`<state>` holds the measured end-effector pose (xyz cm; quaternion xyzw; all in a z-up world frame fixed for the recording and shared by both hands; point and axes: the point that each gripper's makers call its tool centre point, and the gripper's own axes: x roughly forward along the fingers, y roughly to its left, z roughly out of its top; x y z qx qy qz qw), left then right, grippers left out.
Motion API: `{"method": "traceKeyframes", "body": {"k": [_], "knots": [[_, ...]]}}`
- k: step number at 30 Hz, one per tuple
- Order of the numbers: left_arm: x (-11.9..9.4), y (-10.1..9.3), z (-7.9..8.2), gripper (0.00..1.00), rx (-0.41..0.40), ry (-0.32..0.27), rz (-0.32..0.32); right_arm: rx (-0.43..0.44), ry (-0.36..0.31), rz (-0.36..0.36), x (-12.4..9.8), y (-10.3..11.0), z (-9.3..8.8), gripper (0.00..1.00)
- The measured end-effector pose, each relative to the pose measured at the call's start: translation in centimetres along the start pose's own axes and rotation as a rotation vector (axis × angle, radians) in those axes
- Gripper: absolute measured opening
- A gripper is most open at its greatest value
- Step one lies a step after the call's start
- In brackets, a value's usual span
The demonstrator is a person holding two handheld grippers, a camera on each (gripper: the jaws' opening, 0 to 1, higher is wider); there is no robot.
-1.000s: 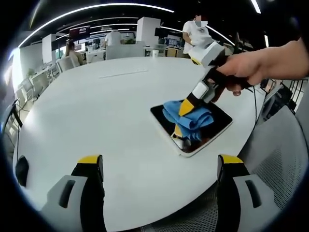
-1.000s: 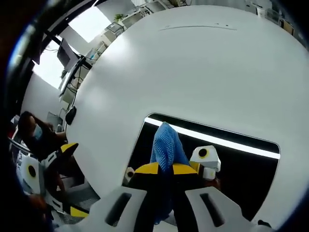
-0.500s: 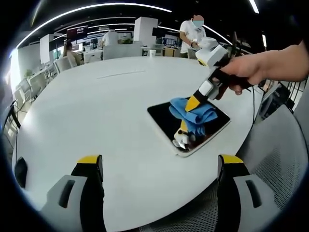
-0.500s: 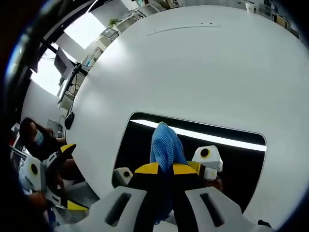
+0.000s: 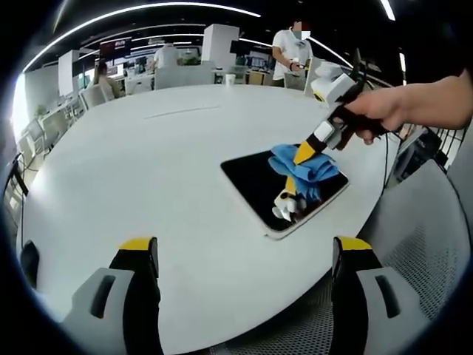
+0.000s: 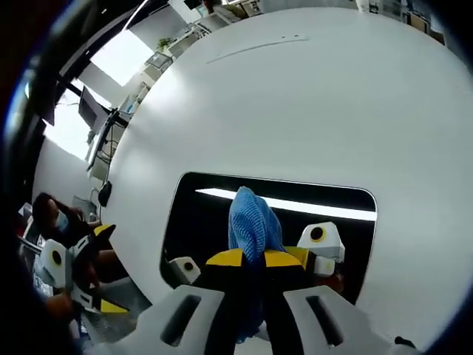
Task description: Wipe the mirror surface with the cleaning cloth until all visible marks leave the cleaned area.
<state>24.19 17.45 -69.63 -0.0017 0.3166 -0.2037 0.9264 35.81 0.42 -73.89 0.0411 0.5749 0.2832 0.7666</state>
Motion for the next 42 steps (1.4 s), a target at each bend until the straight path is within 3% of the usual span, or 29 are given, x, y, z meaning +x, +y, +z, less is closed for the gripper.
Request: {"method": "traceKeyframes", "body": {"k": [27, 42], "knots": [[-0.2, -0.2, 0.3, 0.97, -0.018, -0.015, -0.011, 0.054, -0.022, -0.054, -3.0, -5.7, -1.0, 0.02], [-0.4, -0.4, 0.5, 0.97, -0.021, -0.014, -0.012, 0.076, -0.028, -0.069, -3.8, -7.1, -1.3, 0.03]]}}
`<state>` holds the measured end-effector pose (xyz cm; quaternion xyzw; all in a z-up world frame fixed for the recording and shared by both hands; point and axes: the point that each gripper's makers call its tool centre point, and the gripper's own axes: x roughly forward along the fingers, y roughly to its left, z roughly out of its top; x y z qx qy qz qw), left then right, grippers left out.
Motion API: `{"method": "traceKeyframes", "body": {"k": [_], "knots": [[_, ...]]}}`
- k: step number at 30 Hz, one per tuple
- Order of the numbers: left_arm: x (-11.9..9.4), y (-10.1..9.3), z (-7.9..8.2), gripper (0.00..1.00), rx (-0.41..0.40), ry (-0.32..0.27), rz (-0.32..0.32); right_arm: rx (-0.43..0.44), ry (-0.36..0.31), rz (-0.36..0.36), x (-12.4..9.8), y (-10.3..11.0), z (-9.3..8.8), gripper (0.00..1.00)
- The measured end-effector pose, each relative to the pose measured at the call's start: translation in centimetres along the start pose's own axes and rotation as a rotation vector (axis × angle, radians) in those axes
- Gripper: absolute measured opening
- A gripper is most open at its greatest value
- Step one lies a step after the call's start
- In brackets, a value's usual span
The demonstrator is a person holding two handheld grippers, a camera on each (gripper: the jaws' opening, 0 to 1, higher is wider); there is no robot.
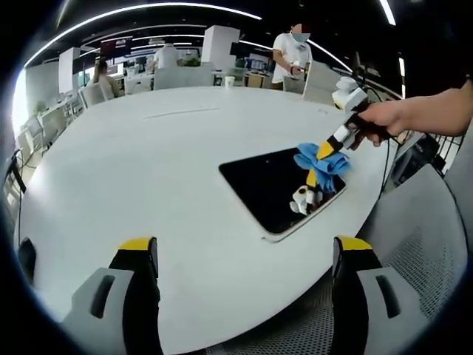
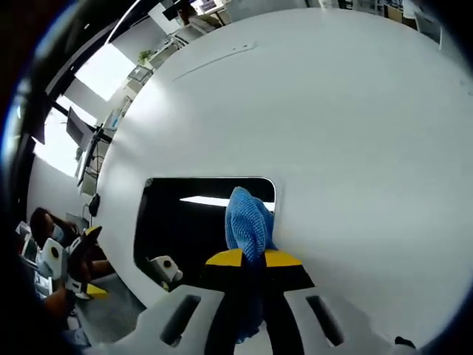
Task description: Wipe the mirror surface with the cleaning cloth until all visible marks leave the cleaned area.
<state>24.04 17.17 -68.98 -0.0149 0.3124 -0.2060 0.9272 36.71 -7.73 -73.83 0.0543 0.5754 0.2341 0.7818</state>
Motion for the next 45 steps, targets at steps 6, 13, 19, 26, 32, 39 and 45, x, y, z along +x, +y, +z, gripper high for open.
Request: {"method": "traceKeyframes", "body": {"k": [6, 13, 19, 26, 32, 39, 45], "knots": [[0.0, -0.1, -0.1, 0.97, -0.002, 0.002, 0.0, -0.005, 0.005, -0.016, -0.3, -0.6, -0.1, 0.03], [0.0, 0.0, -0.1, 0.97, -0.004, 0.001, 0.001, -0.008, 0.001, -0.026, -0.3, -0.7, -0.1, 0.03], [0.0, 0.2, -0.1, 0.97, -0.006, -0.001, 0.008, -0.011, -0.013, -0.039, -0.2, -0.7, -0.1, 0.03], [0.0, 0.3, 0.0, 0.96, -0.012, -0.004, 0.012, 0.024, -0.051, -0.045, -0.3, -0.5, -0.6, 0.02], [0.0, 0.4, 0.0, 0.96, -0.006, -0.005, 0.014, 0.034, -0.057, -0.037, -0.5, -0.6, -1.0, 0.02], [0.0, 0.3, 0.1, 0.96, -0.006, -0.008, 0.014, 0.031, -0.047, -0.034, -0.8, -0.3, -2.1, 0.03], [0.0, 0.1, 0.0, 0.96, 0.004, -0.004, 0.011, 0.028, -0.042, -0.041, -0.9, -0.3, -2.4, 0.03]]}}
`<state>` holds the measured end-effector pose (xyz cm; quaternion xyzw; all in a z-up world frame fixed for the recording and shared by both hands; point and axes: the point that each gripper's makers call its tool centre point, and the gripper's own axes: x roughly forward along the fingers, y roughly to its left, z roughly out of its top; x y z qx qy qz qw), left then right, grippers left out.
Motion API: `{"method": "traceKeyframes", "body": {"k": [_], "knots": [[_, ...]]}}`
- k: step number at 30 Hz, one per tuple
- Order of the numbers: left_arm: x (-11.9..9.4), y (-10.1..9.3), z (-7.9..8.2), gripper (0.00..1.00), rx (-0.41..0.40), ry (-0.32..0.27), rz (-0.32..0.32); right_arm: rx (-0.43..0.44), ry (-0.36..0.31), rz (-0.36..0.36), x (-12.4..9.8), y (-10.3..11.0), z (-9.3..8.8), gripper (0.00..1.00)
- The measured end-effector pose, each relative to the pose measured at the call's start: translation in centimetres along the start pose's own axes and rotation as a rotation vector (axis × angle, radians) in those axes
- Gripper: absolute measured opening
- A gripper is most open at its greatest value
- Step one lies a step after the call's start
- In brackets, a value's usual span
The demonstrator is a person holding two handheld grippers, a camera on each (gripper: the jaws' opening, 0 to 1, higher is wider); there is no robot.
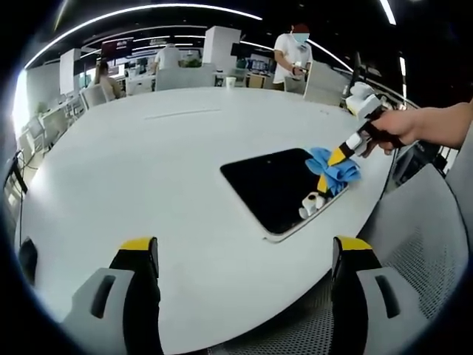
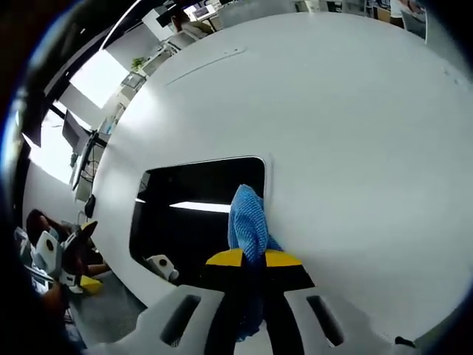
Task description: Wipe the mirror surface with the cleaning cloth until all visible marks leave the cleaned area.
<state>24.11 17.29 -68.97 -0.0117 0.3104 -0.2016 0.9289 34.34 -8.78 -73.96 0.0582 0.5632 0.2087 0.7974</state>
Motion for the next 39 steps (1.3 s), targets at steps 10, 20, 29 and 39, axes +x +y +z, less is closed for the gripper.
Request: {"method": "traceKeyframes", "body": {"k": [10, 20, 29, 39], "knots": [[0.0, 0.0, 0.0, 0.96, -0.002, 0.0, -0.005, 0.019, -0.002, 0.01, -0.4, 0.2, -1.2, 0.03], [0.0, 0.0, 0.1, 0.96, -0.005, -0.004, -0.006, 0.014, 0.004, 0.015, -0.8, 0.5, -2.4, 0.03], [0.0, 0.0, 0.1, 0.96, -0.007, -0.008, -0.008, 0.005, 0.009, 0.013, -1.1, 0.6, -3.1, 0.03], [0.0, -0.1, 0.1, 0.96, -0.003, -0.009, -0.013, 0.018, 0.01, 0.01, -1.0, 0.6, -3.1, 0.04]]}}
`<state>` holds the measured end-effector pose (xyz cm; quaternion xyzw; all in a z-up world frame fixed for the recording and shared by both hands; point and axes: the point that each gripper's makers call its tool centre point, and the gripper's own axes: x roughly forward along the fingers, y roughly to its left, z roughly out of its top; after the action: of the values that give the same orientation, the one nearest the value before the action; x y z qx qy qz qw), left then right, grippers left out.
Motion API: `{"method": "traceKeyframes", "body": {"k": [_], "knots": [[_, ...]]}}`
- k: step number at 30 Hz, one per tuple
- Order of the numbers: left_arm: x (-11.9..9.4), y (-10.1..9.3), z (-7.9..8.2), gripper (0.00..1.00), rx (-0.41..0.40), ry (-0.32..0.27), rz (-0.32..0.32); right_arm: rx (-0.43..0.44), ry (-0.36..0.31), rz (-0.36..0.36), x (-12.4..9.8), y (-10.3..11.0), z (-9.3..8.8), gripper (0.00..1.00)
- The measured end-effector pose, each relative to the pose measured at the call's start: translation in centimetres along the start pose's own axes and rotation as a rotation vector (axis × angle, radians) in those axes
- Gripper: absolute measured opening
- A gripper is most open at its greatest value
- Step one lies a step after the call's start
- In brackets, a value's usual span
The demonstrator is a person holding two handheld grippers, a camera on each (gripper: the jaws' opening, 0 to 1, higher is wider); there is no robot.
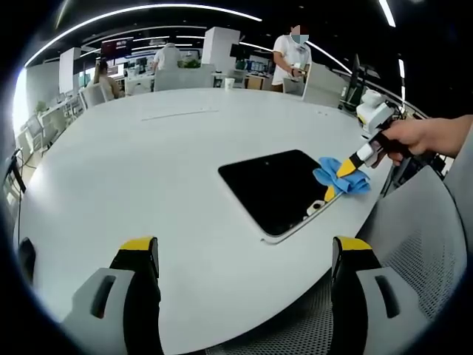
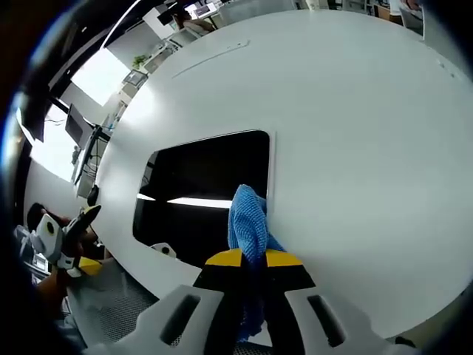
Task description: Wipe the mirror surface with the cleaning cloth until all visible marks leave the cleaned area.
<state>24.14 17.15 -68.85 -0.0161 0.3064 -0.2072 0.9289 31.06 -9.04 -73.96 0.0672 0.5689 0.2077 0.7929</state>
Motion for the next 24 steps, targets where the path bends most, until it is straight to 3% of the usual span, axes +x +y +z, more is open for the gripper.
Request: {"method": "traceKeyframes", "body": {"k": [24], "knots": [[0.1, -0.3, 0.1, 0.95, -0.001, -0.002, -0.015, -0.027, 0.017, -0.004, 1.4, 3.3, 0.4, 0.03]]}}
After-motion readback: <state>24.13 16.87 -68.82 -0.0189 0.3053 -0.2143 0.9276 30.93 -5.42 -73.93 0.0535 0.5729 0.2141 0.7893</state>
